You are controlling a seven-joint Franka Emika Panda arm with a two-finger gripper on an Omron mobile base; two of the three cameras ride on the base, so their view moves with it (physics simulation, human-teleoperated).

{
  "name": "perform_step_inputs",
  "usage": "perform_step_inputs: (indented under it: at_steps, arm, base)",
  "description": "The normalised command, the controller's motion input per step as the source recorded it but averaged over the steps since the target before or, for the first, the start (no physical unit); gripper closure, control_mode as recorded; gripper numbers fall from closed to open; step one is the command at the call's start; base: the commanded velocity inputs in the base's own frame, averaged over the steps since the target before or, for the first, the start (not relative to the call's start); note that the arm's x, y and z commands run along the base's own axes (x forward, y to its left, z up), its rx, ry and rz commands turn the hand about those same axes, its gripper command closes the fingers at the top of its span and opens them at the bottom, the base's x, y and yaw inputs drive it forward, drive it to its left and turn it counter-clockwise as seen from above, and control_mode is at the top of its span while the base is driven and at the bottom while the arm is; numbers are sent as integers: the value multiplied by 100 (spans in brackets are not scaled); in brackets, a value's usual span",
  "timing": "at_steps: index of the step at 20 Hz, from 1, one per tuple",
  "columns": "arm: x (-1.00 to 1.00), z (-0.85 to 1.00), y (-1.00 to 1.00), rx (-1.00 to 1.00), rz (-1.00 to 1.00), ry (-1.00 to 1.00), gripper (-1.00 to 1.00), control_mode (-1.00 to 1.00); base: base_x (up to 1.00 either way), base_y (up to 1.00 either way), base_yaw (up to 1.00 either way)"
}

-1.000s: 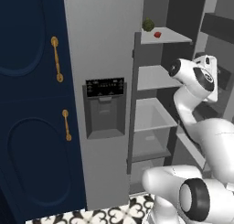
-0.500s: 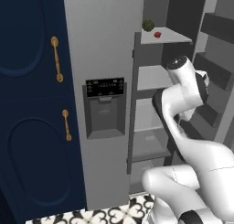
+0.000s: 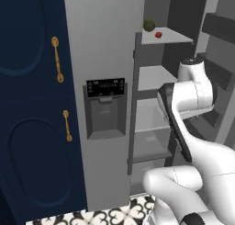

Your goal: Take the strawberry from the fridge and place it on top of the pancake, located on the dining counter.

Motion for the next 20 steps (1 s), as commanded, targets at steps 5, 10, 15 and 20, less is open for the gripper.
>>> perform_step_inputs:
  at_steps: [5, 10, 15, 20]
  arm:
    - [-32, 0, 36, 39, -45, -7, -100, -100]
    - [-57, 3, 61, -6, 0, -35, -100, -100]
    - [-49, 0, 11, -10, 11, -16, -100, -100]
    - [-8, 0, -2, 1, 1, -2, -100, -100]
  base:
    - [0, 0, 0]
    - [0, 0, 0]
    - [0, 0, 0]
    - [0, 0, 0]
